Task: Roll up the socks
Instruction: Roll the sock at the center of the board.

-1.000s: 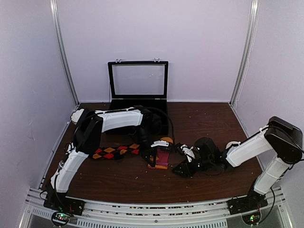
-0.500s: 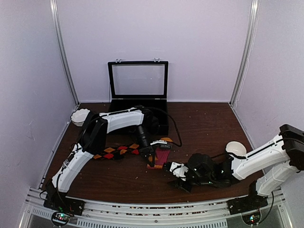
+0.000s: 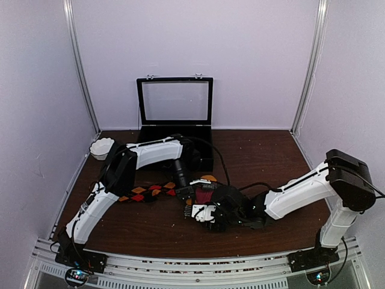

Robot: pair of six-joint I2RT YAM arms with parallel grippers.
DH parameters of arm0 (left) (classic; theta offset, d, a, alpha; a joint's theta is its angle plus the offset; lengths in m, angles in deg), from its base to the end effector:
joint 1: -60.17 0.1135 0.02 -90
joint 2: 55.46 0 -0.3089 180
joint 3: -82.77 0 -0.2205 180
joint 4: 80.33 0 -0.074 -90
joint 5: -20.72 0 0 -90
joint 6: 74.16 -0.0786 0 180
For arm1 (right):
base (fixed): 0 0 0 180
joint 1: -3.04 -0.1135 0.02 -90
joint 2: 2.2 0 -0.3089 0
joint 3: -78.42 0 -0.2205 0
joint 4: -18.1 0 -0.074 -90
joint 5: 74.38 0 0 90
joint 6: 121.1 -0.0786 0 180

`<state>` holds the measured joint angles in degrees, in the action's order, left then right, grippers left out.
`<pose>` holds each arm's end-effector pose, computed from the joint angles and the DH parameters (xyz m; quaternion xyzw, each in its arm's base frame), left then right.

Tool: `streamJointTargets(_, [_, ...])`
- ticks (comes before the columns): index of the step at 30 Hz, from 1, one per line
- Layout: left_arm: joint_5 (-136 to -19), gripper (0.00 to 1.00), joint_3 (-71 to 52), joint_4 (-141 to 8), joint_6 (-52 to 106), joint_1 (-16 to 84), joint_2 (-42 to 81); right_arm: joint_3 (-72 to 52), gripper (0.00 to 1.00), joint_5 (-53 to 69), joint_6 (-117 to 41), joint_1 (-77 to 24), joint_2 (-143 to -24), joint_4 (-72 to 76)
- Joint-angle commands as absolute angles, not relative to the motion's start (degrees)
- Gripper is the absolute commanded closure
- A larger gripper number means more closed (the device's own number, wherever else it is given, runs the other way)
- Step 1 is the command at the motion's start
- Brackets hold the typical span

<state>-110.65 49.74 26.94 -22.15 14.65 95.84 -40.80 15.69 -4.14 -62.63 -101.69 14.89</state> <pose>0.2865 -0.3659 0.1215 -0.5626 -0.7296 0.3347 0.1977 0.1470 0.3248 0.1783 -0.6603 0.6310 0.1345 0.3845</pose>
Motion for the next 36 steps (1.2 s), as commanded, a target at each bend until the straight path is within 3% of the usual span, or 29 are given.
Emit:
streamJointTargets(1, [-106.8, 1.00, 50.3, 27.1, -22.3, 14.6, 99.0, -38.4, 0.61, 16.2, -0.9, -61.3, -103.9, 15.2])
streamJointTargets(11, [-107.6, 1.00, 51.1, 28.7, -24.1, 14.6, 99.3, -40.1, 0.68, 16.6, -3.5, -59.7, -108.0, 17.5])
streamJointTargets(13, [-109.1, 0.95, 51.1, 29.9, -26.1, 14.6, 98.6, -40.5, 0.70, 16.5, -4.5, -59.1, -109.0, 17.7])
streamJointTargets(19, [-110.9, 0.62, 44.4, 23.5, -26.7, 16.8, 88.2, -41.0, 0.86, 11.3, -10.6, -56.4, -109.5, 14.8])
streamJointTargets(21, [-110.9, 0.55, 42.5, 19.6, -24.8, 18.4, 83.9, -40.7, 0.90, 9.0, -13.2, -55.8, -109.7, 13.5])
streamJointTargets(23, [-110.8, 0.32, 41.2, 16.9, -22.9, 19.8, 80.4, -40.9, 0.92, 6.6, -15.8, -55.4, -109.6, 12.9])
streamJointTargets(25, [-111.0, 0.26, 39.5, 14.9, -22.3, 20.9, 77.0, -41.2, 0.93, 4.6, -18.7, -54.9, -109.4, 12.6])
streamJointTargets(29, [-109.0, 0.26, 31.5, 8.7, -23.4, 21.5, 69.3, -41.8, 0.94, -2.8, -26.7, -51.2, -109.6, 12.8])
streamJointTargets(36, [-108.5, 0.38, 21.5, 4.1, -27.0, 20.3, 65.5, -42.7, 0.94, -17.1, -39.7, -44.6, -112.3, 14.6])
